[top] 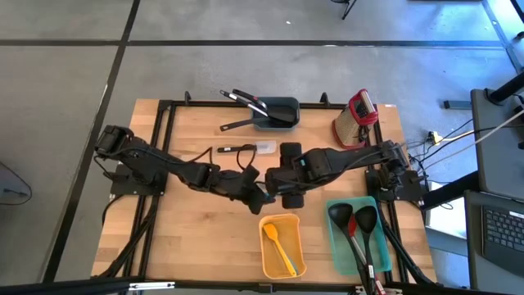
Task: Pick & Place Kitchen Items
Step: Put the small blue spatula into the yellow bin
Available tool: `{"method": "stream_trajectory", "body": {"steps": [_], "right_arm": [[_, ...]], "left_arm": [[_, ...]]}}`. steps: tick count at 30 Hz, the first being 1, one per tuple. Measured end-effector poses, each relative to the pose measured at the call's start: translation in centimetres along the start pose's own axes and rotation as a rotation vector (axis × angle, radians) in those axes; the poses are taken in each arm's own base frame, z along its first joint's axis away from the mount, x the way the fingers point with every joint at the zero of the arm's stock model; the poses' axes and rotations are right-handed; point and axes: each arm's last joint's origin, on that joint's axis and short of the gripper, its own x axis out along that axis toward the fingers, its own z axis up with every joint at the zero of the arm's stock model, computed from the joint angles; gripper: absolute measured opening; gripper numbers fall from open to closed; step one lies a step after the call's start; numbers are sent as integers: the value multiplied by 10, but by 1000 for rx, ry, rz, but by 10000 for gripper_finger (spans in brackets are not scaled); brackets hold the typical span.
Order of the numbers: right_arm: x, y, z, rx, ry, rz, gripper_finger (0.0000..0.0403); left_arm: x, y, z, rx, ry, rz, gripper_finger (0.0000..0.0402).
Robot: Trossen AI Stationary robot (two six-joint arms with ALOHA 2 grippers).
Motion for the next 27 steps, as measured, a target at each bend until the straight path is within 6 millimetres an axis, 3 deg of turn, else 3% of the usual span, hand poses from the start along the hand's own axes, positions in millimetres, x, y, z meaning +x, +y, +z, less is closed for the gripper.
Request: {"method": "stream_trajectory", "body": {"steps": [8,14,15,17,20,24,27], "right_arm": [[-31,-7,-2,105,-78,107,229],[-43,5,-2,154,-141,113,229],[-51,6,-3,166,-179,96,229],[-86,-7,-18,195,-300,82,229],[-132,-26,-38,243,-495,76,229],[-120,-16,-28,174,-489,86,229],[-142,-27,-41,199,-567,101,229]], "left_arm": [[-9,-30,-24,-315,-133,-134,12],[-19,-46,-52,-441,-194,-149,12],[-19,-47,-58,-451,-203,-138,12],[-15,-46,-69,-430,-184,-98,12],[-14,-60,-68,-430,-186,-136,12],[5,-60,-78,-428,-163,-104,12],[18,-72,-85,-489,-148,-135,12]]}}
